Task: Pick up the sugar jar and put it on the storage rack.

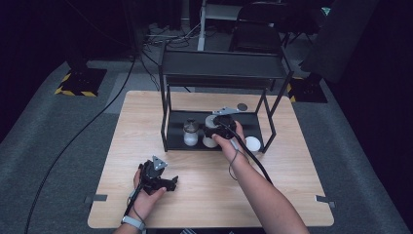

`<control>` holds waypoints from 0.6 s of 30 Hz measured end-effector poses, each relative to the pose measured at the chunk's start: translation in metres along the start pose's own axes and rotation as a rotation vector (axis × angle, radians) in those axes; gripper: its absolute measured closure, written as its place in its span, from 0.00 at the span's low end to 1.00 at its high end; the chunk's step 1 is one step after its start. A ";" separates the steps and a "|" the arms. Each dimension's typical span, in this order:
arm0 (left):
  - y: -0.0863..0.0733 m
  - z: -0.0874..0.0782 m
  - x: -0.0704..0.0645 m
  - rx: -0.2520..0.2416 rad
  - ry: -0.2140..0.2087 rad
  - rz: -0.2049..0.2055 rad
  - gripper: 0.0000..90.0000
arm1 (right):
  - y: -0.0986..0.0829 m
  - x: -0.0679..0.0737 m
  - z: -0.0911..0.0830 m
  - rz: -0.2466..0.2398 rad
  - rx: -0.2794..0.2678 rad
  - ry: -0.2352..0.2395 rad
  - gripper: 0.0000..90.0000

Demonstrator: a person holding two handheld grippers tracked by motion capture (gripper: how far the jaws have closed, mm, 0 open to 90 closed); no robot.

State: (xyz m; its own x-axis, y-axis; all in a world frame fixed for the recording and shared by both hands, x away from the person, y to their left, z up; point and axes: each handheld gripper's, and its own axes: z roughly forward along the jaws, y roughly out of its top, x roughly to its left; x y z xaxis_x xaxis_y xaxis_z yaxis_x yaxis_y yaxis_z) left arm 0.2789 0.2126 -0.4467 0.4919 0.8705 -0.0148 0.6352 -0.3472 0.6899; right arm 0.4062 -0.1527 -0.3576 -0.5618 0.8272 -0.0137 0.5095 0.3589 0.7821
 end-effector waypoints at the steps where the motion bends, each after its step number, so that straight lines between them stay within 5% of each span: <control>1: 0.000 0.000 0.000 0.000 0.000 0.000 0.01 | 0.000 0.000 0.000 0.000 0.000 0.000 0.38; 9: 0.000 0.000 0.000 0.000 0.000 0.000 0.01 | -0.001 -0.001 0.002 0.012 -0.004 -0.006 0.37; 13: 0.000 0.000 0.000 0.000 0.000 -0.001 0.01 | -0.001 0.001 -0.004 0.014 -0.024 -0.008 0.21; 18: 0.000 0.000 0.000 -0.001 0.000 -0.002 0.01 | -0.001 0.004 -0.016 0.026 -0.043 -0.017 0.14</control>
State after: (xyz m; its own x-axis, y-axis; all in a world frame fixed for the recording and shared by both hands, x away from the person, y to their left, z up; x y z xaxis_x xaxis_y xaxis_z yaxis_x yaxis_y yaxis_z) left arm 0.2787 0.2125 -0.4469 0.4908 0.8711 -0.0157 0.6355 -0.3455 0.6905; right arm 0.3932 -0.1560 -0.3485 -0.5373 0.8434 -0.0033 0.4950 0.3186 0.8084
